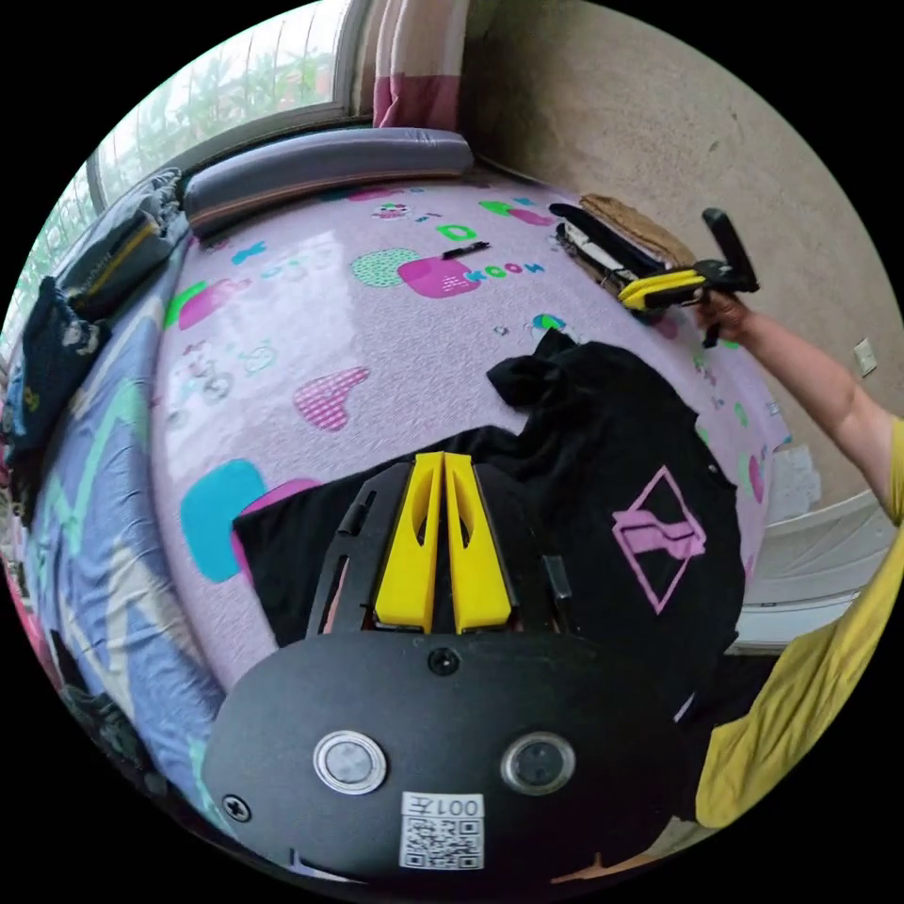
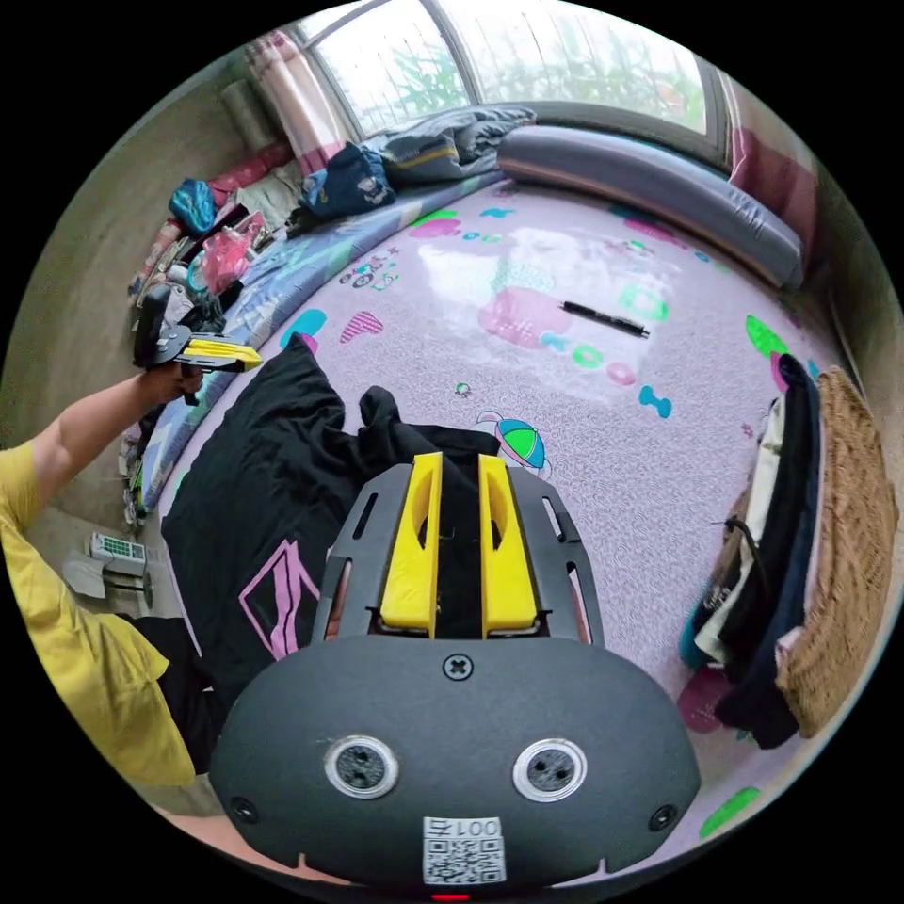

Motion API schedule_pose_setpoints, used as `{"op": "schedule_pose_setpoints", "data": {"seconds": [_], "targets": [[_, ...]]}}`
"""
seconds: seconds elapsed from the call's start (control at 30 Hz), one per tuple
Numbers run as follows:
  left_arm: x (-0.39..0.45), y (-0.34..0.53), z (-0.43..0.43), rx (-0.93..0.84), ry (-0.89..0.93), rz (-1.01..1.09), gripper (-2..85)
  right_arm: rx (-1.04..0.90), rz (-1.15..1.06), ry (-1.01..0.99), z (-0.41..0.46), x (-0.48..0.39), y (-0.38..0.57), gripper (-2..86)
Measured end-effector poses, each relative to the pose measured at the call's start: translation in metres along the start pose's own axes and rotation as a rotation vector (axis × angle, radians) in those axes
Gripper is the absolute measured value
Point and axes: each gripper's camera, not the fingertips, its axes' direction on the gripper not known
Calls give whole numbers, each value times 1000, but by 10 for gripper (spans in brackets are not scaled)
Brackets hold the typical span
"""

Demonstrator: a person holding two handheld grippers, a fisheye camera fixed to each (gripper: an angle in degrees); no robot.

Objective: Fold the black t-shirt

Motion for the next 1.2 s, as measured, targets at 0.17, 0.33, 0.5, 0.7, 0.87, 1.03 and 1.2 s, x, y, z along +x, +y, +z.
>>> {"op": "schedule_pose_setpoints", "data": {"seconds": [0.17,0.33,0.5,0.7,0.87,1.03,1.2], "targets": [[-14,-76,26,29,268,-104,-6,-74,75,-49,33,40,-46,75],[-53,-130,41,4,498,-310,19,-121,149,-143,36,77,-77,85],[-79,-164,40,-74,532,-457,36,-163,211,-266,33,107,-104,90],[-99,-195,26,-123,678,-571,66,-277,218,-280,32,127,-126,91],[-100,-229,15,-162,707,-593,92,-261,274,-308,21,147,-133,94],[-98,-254,12,-215,693,-602,128,-239,291,-352,12,160,-137,90],[-93,-273,15,-302,588,-596,71,-255,255,-307,10,157,-139,26]]}}
